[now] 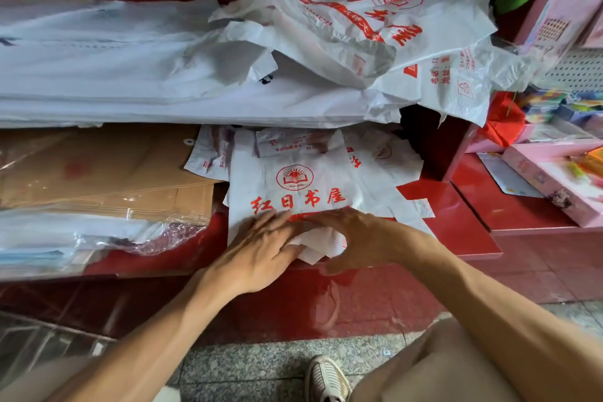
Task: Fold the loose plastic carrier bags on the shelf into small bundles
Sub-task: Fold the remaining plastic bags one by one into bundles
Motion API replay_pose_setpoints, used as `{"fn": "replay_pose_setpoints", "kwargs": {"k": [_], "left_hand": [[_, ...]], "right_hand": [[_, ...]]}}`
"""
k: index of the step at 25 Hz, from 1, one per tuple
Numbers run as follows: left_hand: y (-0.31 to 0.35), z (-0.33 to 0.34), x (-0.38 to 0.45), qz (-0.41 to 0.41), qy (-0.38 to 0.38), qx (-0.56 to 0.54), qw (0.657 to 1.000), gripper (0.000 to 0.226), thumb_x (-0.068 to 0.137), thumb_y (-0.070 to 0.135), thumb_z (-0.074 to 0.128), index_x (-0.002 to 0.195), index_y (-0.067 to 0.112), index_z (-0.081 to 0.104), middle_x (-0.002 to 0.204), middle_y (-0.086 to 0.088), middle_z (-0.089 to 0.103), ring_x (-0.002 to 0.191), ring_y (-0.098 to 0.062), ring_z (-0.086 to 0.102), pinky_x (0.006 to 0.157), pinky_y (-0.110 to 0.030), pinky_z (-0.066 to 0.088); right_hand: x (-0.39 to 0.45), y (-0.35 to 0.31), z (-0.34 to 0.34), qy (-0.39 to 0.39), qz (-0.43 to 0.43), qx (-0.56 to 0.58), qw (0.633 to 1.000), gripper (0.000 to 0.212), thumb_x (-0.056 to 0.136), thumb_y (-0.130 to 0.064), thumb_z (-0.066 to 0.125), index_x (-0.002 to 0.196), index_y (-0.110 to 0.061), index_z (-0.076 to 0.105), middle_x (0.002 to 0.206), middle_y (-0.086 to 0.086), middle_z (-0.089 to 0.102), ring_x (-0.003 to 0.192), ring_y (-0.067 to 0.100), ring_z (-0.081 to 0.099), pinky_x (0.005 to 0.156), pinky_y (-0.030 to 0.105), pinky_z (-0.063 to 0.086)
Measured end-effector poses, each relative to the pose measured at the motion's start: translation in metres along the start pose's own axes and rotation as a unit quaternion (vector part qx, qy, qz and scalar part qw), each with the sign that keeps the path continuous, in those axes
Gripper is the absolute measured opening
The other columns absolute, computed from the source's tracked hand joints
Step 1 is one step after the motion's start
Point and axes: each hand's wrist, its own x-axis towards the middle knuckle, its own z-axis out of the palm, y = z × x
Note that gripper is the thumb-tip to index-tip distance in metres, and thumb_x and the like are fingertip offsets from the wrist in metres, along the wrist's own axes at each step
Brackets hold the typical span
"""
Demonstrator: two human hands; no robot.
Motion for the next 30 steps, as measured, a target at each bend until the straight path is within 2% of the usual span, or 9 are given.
{"fn": "replay_pose_setpoints", "kwargs": {"k": [4,8,12,13,15,19,23,27,30], "left_hand": [[0.008,-0.007,0.004,0.009,0.046,-0.02,0.999,0.033,0.095,0.023,0.044,0.121,0.024,0.062,0.13,0.01,0.059,0.124,-0.014,0.052,0.109,-0.031,0.037],[0.006,-0.025,-0.004,-0.034,0.067,-0.031,0.997,0.047,0.084,0.009,0.053,0.127,0.027,0.063,0.127,0.012,0.063,0.118,-0.011,0.058,0.104,-0.024,0.045],[-0.008,-0.038,-0.009,-0.126,0.044,-0.035,0.99,0.026,0.085,0.019,0.061,0.106,0.03,0.071,0.101,0.011,0.07,0.088,-0.011,0.064,0.075,-0.022,0.049],[-0.011,-0.043,-0.009,-0.151,0.053,-0.059,0.985,0.011,0.084,0.026,0.062,0.089,0.027,0.072,0.081,0.01,0.067,0.073,-0.012,0.06,0.063,-0.024,0.044],[-0.015,-0.05,-0.01,-0.195,0.088,-0.138,0.967,0.021,0.083,0.032,0.067,0.073,0.014,0.068,0.061,-0.002,0.055,0.06,-0.021,0.051,0.056,-0.027,0.032],[-0.008,-0.051,-0.013,-0.24,0.11,-0.286,0.921,0.007,0.079,0.024,0.08,0.08,0.021,0.073,0.072,0.009,0.072,0.072,-0.008,0.064,0.064,-0.023,0.042],[-0.008,-0.038,-0.009,-0.254,0.075,-0.36,0.894,0.025,0.082,0.017,0.078,0.1,0.029,0.064,0.078,0.017,0.072,0.072,0.005,0.068,0.059,-0.011,0.048],[-0.022,-0.022,-0.002,-0.274,0.089,-0.269,0.919,0.035,0.084,0.022,0.074,0.113,0.019,0.055,0.073,-0.002,0.073,0.077,-0.027,0.07,0.073,-0.044,0.053],[-0.023,-0.016,0.0,-0.272,0.117,-0.113,0.949,0.044,0.079,0.03,0.073,0.115,0.024,0.049,0.077,0.004,0.069,0.077,-0.021,0.065,0.073,-0.037,0.052]], "right_hand": [[-0.012,0.013,0.0,0.03,0.041,-0.077,0.996,0.086,0.08,-0.04,0.072,0.152,-0.029,0.026,0.156,-0.008,0.031,0.142,0.016,0.03,0.115,0.038,0.03],[-0.015,0.027,-0.009,0.082,0.04,0.045,0.995,0.05,0.087,-0.014,0.056,0.133,-0.032,0.058,0.141,-0.007,0.054,0.128,0.017,0.052,0.107,0.034,0.042],[-0.02,0.047,-0.022,0.156,0.093,0.165,0.969,0.015,0.09,-0.02,0.064,0.096,-0.013,0.075,0.088,-0.002,0.07,0.079,0.013,0.062,0.075,0.031,0.049],[-0.023,0.048,-0.025,0.171,0.104,0.231,0.952,0.015,0.088,-0.022,0.068,0.084,-0.009,0.073,0.073,-0.001,0.063,0.066,0.012,0.055,0.065,0.03,0.043],[-0.028,0.05,-0.028,0.196,0.124,0.348,0.908,0.023,0.086,-0.021,0.071,0.066,-0.011,0.067,0.06,-0.003,0.053,0.057,0.008,0.047,0.059,0.024,0.037],[-0.026,0.051,-0.023,0.19,0.173,0.343,0.904,0.025,0.091,-0.022,0.065,0.068,-0.012,0.063,0.06,0.001,0.044,0.051,0.011,0.037,0.049,0.025,0.027],[-0.02,0.059,-0.014,0.207,0.22,0.266,0.915,0.033,0.092,-0.022,0.059,0.063,-0.011,0.048,0.054,-0.001,0.035,0.047,0.012,0.032,0.046,0.024,0.022],[-0.018,0.065,-0.01,0.233,0.22,0.168,0.932,0.045,0.091,-0.024,0.062,0.055,-0.013,0.038,0.049,0.0,0.038,0.045,0.015,0.037,0.047,0.027,0.028],[-0.013,0.069,-0.007,0.247,0.221,0.107,0.937,0.045,0.09,-0.031,0.064,0.053,-0.019,0.04,0.05,0.0,0.044,0.049,0.019,0.046,0.052,0.03,0.036]]}}
